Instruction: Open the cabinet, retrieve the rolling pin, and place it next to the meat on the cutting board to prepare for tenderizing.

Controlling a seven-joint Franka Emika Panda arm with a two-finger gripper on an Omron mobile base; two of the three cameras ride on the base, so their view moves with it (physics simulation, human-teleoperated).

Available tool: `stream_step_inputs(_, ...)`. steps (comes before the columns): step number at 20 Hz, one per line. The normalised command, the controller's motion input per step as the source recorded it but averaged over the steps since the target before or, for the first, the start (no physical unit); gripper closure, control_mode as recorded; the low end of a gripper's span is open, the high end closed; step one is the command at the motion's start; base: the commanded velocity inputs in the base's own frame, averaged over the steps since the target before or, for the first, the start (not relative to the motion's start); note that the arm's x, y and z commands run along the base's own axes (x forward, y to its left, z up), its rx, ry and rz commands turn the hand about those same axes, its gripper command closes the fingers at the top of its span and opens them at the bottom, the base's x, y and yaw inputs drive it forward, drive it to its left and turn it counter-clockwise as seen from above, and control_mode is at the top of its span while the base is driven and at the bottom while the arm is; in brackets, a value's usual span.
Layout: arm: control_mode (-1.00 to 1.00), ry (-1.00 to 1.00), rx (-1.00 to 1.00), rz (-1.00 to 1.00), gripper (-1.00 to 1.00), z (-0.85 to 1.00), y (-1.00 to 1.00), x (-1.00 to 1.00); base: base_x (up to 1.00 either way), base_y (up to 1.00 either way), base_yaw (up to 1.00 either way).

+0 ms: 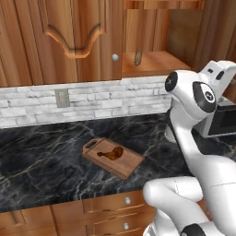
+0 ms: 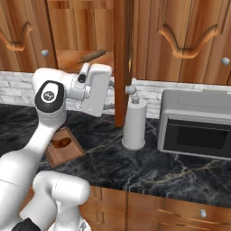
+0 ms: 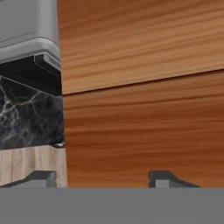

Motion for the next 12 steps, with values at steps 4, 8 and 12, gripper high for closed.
stream_step_inputs(4,-1.0,0.07,0.0,-0.07,-1.0,0.0,-0.36,0.04,0.0,0.0,0.0)
stream_step_inputs(8,-1.0,0.01,0.0,0.01,-1.0,-0.06,0.01,-0.18,0.0,0.0,0.0)
stream_step_inputs(12,-1.0,-0.1,0.0,0.05,-1.0,-0.01,0.48,-0.7,0.0,0.0,0.0)
